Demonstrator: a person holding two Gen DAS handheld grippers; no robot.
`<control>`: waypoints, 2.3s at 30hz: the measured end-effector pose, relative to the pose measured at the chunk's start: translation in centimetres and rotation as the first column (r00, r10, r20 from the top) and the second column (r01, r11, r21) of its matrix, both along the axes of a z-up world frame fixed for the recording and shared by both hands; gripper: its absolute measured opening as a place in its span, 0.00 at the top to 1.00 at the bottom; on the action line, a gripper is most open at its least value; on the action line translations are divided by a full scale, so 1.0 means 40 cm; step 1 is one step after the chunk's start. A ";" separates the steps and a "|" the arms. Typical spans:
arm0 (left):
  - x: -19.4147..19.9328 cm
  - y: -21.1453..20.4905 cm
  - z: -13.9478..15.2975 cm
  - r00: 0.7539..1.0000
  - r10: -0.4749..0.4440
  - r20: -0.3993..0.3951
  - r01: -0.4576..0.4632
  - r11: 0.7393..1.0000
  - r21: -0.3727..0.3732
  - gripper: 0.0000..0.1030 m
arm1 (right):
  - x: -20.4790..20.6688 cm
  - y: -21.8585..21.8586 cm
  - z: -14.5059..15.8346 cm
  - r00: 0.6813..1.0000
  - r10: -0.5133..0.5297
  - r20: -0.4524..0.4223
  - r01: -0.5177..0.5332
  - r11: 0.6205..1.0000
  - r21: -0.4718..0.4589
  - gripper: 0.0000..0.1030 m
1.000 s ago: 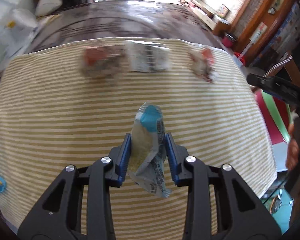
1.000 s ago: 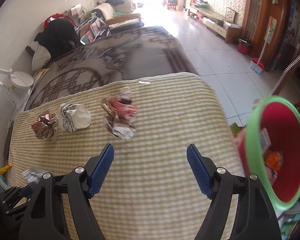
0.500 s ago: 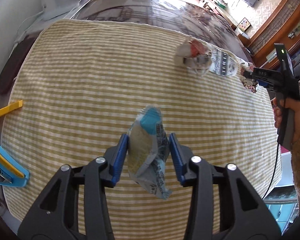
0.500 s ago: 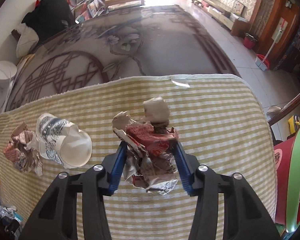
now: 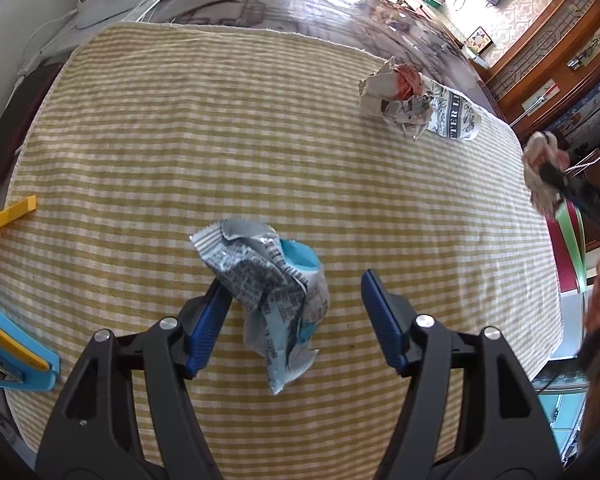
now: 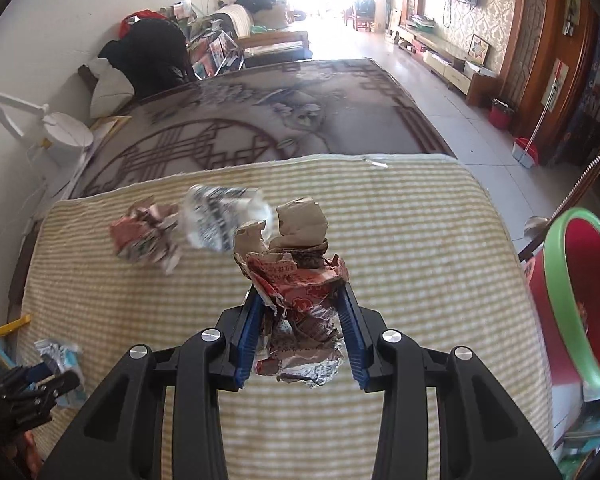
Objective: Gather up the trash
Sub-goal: 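Carry the snack bag and red wrapper over the red bucket, then open both tools to drop the snack bag and wrapper into the bucket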
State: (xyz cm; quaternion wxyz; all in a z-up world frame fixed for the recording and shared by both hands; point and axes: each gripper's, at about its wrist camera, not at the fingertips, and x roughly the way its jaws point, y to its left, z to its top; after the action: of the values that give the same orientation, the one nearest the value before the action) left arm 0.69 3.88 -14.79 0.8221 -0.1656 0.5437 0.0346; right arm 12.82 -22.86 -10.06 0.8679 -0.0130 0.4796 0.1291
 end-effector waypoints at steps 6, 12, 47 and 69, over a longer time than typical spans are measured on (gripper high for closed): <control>0.021 -0.006 -0.006 1.000 0.018 -0.012 -0.018 1.000 0.004 0.73 | -0.055 0.048 0.012 0.998 0.059 -0.009 -0.059 0.998 0.026 0.64; 0.033 -0.046 0.069 0.997 0.053 0.049 -0.054 0.999 0.009 0.75 | -0.082 0.023 0.049 0.995 0.100 0.027 -0.101 0.994 0.040 0.64; 0.210 -0.590 0.237 0.945 -0.237 0.226 0.220 0.970 0.099 0.74 | -0.115 -0.433 0.190 0.978 -0.116 0.172 0.115 0.993 0.021 0.63; 0.337 -1.115 0.230 0.902 -0.377 0.209 0.380 0.925 0.029 0.74 | 0.033 -0.955 0.098 0.976 -0.190 0.110 0.189 0.982 0.017 0.28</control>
State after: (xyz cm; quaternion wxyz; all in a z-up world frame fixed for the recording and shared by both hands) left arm 14.16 -40.71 -5.58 0.8651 -0.0646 0.4754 -0.1466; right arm 14.13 -61.06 -6.14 0.9017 0.0284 0.4290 0.0463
